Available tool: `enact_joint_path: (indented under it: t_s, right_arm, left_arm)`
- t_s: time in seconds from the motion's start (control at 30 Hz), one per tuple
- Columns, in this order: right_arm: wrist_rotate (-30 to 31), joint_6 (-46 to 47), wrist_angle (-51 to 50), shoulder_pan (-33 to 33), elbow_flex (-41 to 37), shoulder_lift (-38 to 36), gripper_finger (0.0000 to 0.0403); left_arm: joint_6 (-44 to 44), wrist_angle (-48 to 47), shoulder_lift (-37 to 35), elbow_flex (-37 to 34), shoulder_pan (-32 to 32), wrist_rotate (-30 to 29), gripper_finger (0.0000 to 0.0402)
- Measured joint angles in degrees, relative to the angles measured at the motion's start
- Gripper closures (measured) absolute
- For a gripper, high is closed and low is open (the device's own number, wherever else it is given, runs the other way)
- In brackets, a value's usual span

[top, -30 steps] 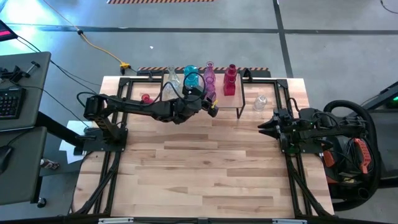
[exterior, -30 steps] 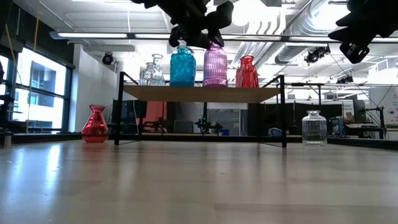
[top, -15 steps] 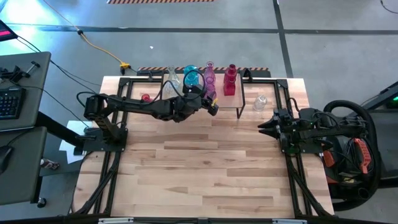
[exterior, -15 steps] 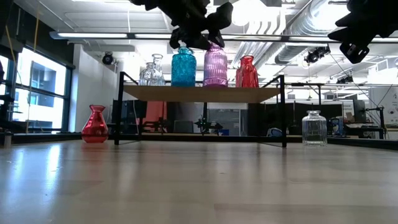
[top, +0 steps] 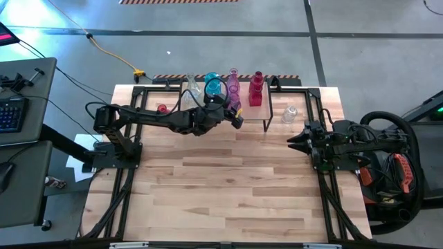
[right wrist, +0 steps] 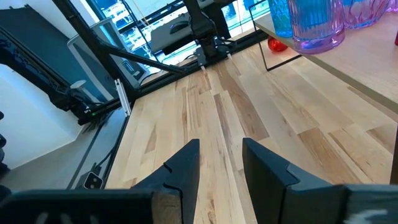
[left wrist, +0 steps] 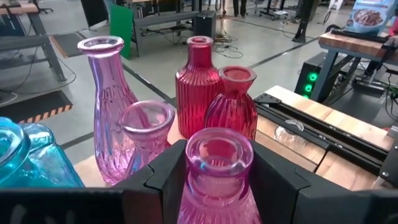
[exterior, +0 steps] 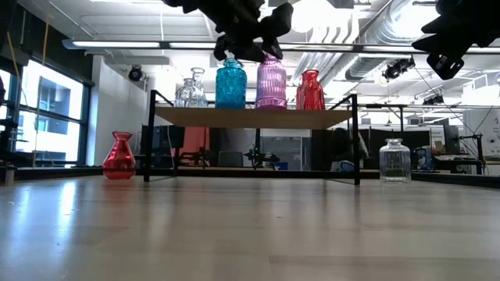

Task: Sort vases onto shelf
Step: Put the purple flower vase on the shelf aligned with the other purple flower vases

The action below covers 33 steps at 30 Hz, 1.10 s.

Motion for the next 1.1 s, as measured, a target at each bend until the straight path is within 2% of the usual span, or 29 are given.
enact_joint_path:
  t_s: [0.33,0.6,1.1]
  right_arm:
    - [-0.05,0.00,0.00,0.01,0.00,0.00,0.0299]
    - [-0.36,0.02,0.01,-0.01,0.00,0.00,0.0299]
    - [-0.19,0.02,0.01,-0.01,0.00,0.00,0.0299]
  left_arm:
    - [0.39,0.58,0.00,-0.01,-0.16,0.00,0.0249]
    - [0.89,0.63,0.00,-0.01,-0.18,-0.42,0.0217]
    - [2.05,5.08,-0.04,-0.03,-0.20,-0.50,0.0220]
